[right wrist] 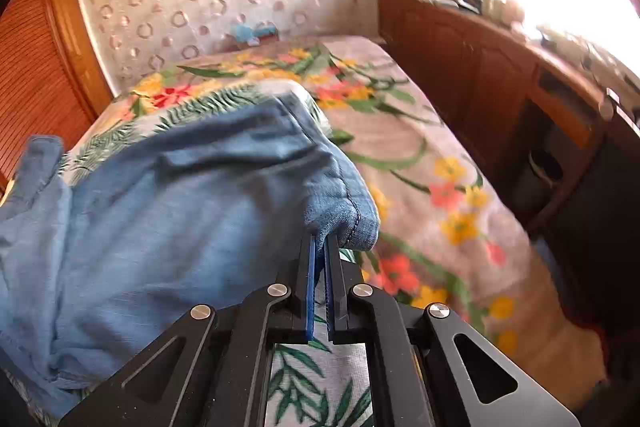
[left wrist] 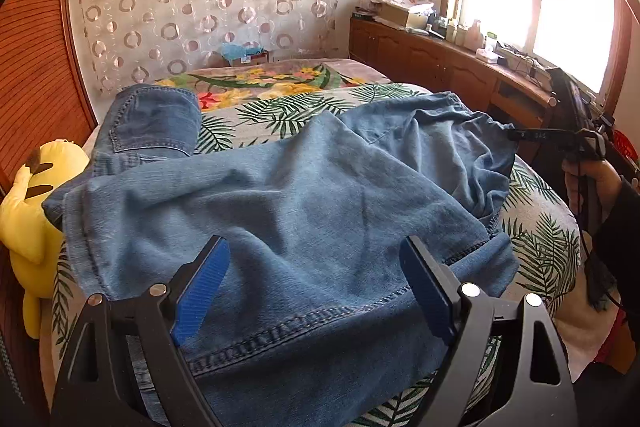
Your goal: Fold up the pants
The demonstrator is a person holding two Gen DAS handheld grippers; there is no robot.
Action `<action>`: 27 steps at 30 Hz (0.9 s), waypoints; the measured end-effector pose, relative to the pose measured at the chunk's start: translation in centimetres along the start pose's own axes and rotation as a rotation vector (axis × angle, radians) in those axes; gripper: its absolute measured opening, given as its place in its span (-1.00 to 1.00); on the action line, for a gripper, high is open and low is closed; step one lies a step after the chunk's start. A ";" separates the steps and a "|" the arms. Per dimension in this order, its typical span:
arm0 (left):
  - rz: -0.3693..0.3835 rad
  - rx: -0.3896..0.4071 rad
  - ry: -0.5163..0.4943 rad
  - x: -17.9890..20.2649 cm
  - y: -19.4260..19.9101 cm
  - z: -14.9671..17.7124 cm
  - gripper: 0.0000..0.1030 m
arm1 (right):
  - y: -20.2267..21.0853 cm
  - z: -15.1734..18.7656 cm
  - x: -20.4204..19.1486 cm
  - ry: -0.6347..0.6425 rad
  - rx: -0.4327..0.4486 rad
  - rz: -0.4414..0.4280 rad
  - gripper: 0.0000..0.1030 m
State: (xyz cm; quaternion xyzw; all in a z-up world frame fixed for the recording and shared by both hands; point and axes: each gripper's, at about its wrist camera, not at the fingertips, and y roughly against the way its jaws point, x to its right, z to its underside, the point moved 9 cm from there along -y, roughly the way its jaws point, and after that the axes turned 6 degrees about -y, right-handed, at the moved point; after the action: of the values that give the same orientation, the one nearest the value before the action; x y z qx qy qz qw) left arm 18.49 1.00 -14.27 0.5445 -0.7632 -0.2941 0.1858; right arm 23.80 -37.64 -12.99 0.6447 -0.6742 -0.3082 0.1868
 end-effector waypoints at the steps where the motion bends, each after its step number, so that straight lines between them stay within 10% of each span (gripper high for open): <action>1: -0.002 0.003 0.002 -0.1 0.2 0.0 0.69 | 1.0 -0.5 -0.8 0.013 0.023 -0.019 -0.93; 11: -0.031 0.065 0.035 -2.6 4.0 -0.5 0.69 | 12.9 -3.6 -15.1 0.252 0.179 -0.291 -0.93; 17: -0.044 0.083 0.049 -3.6 5.2 -0.3 0.69 | 17.3 -1.6 -23.0 0.347 0.127 -0.502 -0.93; 27: -0.022 0.060 0.056 -3.1 3.5 -0.1 0.69 | 15.2 -1.1 -22.7 0.384 0.078 -0.430 -0.29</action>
State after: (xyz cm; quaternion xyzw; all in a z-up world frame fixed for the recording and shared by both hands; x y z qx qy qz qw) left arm 17.03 4.69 -11.83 0.5660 -0.7602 -0.2579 0.1877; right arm 15.31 -15.82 1.11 0.8260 -0.4857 -0.1870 0.2165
